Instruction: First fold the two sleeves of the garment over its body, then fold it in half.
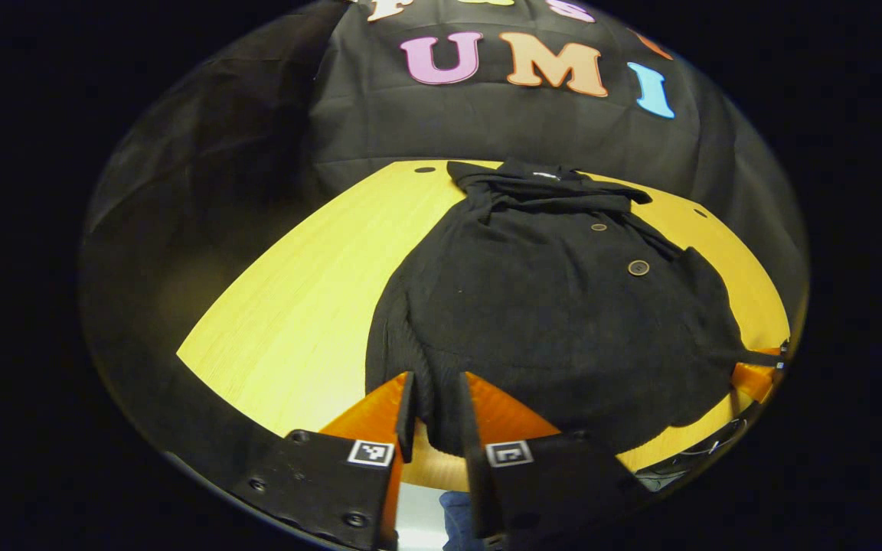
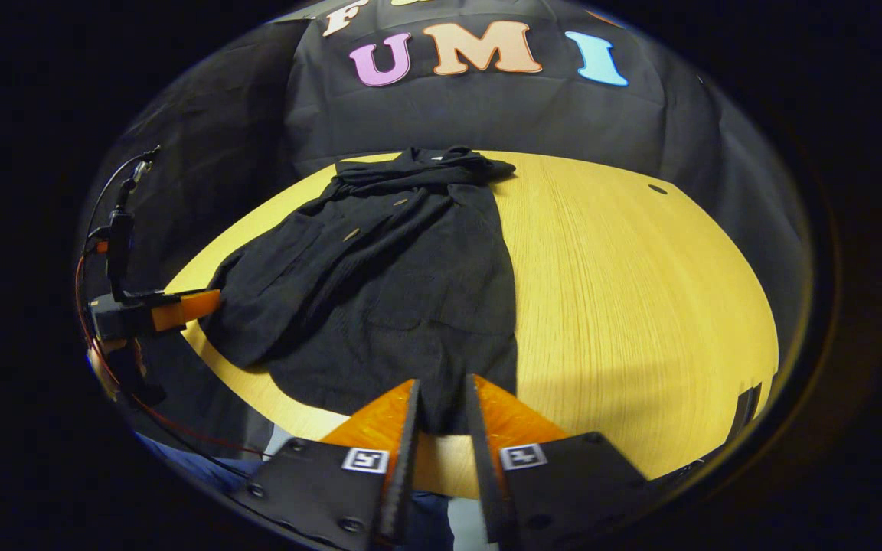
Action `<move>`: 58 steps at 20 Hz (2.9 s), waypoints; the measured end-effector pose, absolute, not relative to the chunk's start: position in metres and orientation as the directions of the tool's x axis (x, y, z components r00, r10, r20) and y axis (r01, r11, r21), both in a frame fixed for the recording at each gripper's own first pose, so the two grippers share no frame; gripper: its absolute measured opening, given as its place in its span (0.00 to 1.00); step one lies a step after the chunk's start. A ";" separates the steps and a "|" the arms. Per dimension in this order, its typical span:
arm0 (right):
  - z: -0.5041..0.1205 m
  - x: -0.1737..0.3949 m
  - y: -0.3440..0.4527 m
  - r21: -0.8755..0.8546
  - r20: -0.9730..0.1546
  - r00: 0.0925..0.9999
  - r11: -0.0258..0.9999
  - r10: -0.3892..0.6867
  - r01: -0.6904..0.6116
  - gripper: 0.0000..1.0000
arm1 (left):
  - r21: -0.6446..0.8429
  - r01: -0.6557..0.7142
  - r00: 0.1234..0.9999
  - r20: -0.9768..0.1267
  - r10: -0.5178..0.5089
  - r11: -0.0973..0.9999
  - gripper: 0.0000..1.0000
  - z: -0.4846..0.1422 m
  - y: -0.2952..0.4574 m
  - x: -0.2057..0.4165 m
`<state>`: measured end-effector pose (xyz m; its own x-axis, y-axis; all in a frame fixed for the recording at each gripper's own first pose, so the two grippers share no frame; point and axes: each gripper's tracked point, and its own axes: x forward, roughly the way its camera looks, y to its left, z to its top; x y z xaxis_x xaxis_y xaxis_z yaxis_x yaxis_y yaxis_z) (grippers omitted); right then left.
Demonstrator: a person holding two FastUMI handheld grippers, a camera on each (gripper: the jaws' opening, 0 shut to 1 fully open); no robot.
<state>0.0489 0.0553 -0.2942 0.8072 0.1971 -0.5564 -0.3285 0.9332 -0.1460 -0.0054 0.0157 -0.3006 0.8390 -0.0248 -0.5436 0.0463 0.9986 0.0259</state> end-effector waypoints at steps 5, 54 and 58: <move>-0.293 0.047 0.060 -0.124 -0.581 0.789 0.936 0.200 -0.329 0.09 | 0.094 0.068 0.830 -0.558 -0.004 0.993 0.00 -0.299 0.012 -0.006; 0.008 0.234 0.161 -0.190 -0.143 0.987 0.976 0.079 -0.105 0.02 | -0.051 0.334 0.894 -0.300 -0.333 0.941 0.00 -0.048 -0.031 0.247; 0.032 0.260 0.162 -0.187 -0.116 0.990 0.976 0.086 -0.106 0.05 | -0.053 0.309 0.905 -0.290 -0.310 0.950 0.00 -0.040 -0.028 0.274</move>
<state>0.2602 0.1623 0.0324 0.9895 0.0856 -0.1161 -0.1065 0.9765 -0.1874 0.2738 -0.0281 -0.0401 0.9054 -0.3104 -0.2896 0.3087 0.9497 -0.0527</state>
